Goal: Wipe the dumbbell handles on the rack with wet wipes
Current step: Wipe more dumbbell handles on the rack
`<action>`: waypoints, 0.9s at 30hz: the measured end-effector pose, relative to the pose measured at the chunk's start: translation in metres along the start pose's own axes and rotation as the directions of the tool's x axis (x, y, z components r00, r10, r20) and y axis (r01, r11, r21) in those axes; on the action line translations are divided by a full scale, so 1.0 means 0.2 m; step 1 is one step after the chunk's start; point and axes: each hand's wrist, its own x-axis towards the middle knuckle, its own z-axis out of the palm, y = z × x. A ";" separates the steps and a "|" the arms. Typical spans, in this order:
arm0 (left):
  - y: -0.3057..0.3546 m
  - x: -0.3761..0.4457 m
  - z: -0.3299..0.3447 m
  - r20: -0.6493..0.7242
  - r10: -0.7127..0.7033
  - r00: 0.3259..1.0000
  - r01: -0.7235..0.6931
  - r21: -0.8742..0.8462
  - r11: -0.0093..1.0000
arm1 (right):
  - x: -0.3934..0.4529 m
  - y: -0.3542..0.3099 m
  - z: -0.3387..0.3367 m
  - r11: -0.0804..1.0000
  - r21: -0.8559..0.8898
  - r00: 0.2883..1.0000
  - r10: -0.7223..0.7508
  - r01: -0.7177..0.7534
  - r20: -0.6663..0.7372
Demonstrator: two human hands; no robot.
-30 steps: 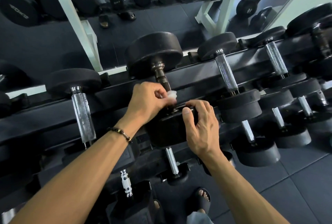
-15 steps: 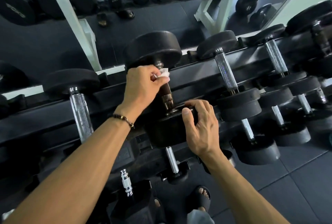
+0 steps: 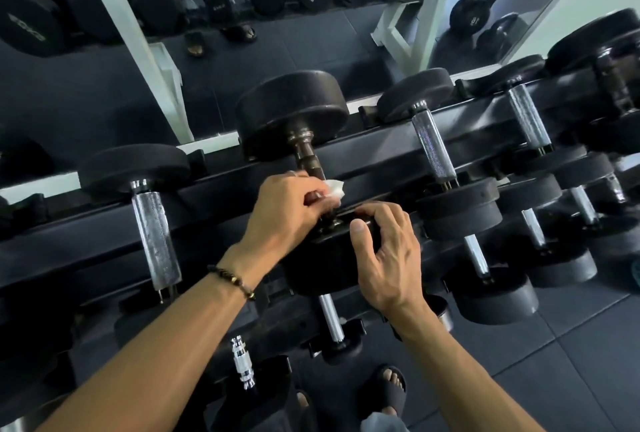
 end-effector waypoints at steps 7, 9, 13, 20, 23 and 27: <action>-0.07 0.17 -0.01 -0.375 0.082 0.923 0.040 0.307 0.951 | 0.00 0.00 0.00 1.000 0.000 1.000 -0.008 0.008 0.001; -0.08 0.11 -0.02 -0.295 0.103 0.950 -0.017 0.279 0.960 | 0.00 0.00 0.00 1.000 -0.003 1.000 -0.010 0.010 -0.005; -0.06 0.01 -0.05 -0.155 0.097 0.983 -0.072 0.158 0.985 | 0.00 0.00 0.00 1.000 0.008 1.000 -0.004 0.004 -0.012; -0.07 0.08 -0.03 -0.284 0.020 0.959 0.015 0.121 0.993 | 0.00 0.00 0.00 1.000 0.007 1.000 -0.004 0.004 -0.014; -0.01 -0.05 -0.07 -0.073 0.021 0.997 -0.022 -0.011 1.000 | 0.00 0.00 0.00 1.000 0.005 1.000 -0.006 0.007 -0.021; -0.05 0.13 -0.05 -0.313 -0.042 0.949 0.062 0.055 0.997 | 0.00 0.00 0.00 1.000 0.006 1.000 -0.012 0.012 -0.013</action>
